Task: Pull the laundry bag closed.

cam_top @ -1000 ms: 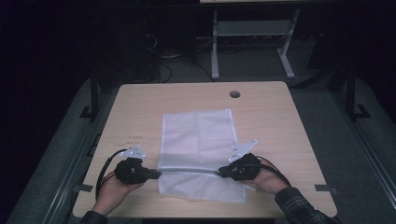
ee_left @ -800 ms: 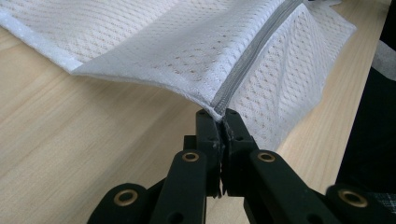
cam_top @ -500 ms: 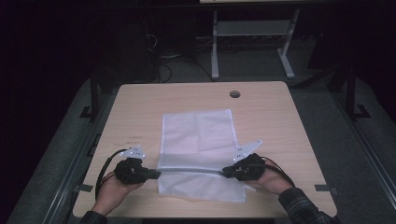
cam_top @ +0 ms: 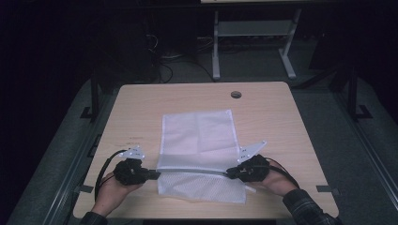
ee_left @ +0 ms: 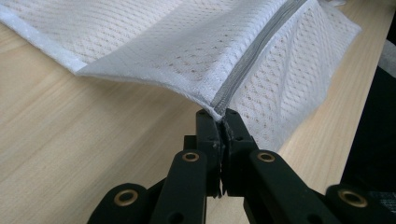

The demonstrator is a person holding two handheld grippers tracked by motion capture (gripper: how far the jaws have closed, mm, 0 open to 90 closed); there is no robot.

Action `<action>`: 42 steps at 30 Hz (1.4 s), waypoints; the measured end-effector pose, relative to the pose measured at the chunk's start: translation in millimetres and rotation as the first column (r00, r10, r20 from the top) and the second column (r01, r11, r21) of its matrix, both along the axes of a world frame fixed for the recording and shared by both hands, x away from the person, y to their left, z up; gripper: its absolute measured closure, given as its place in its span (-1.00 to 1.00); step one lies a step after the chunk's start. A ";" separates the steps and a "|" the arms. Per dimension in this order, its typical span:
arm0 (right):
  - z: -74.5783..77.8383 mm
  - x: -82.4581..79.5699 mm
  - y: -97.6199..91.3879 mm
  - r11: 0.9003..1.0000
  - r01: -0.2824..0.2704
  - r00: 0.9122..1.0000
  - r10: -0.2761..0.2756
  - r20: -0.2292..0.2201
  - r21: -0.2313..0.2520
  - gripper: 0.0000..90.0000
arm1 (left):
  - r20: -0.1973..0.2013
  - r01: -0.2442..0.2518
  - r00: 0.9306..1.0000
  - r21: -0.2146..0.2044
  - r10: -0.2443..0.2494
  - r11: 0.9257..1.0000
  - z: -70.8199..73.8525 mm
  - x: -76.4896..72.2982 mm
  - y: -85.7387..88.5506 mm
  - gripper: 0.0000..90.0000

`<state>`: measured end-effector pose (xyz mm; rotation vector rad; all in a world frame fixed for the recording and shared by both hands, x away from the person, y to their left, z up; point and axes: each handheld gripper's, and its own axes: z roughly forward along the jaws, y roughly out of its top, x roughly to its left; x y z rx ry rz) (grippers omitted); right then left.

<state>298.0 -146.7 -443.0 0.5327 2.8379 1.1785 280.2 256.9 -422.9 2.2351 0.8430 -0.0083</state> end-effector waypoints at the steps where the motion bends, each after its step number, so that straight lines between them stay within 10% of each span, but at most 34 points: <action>1: -0.1 0.0 -0.9 1.000 0.000 1.000 0.000 0.000 0.001 0.82 | 0.000 -0.003 1.000 0.002 0.003 1.000 0.1 -0.1 0.1 0.94; 42: -5.5 -0.9 -31.2 0.999 0.032 0.999 -0.032 -0.021 0.002 0.72 | 0.002 -0.006 1.000 -0.017 0.006 1.000 0.4 -0.2 3.7 0.93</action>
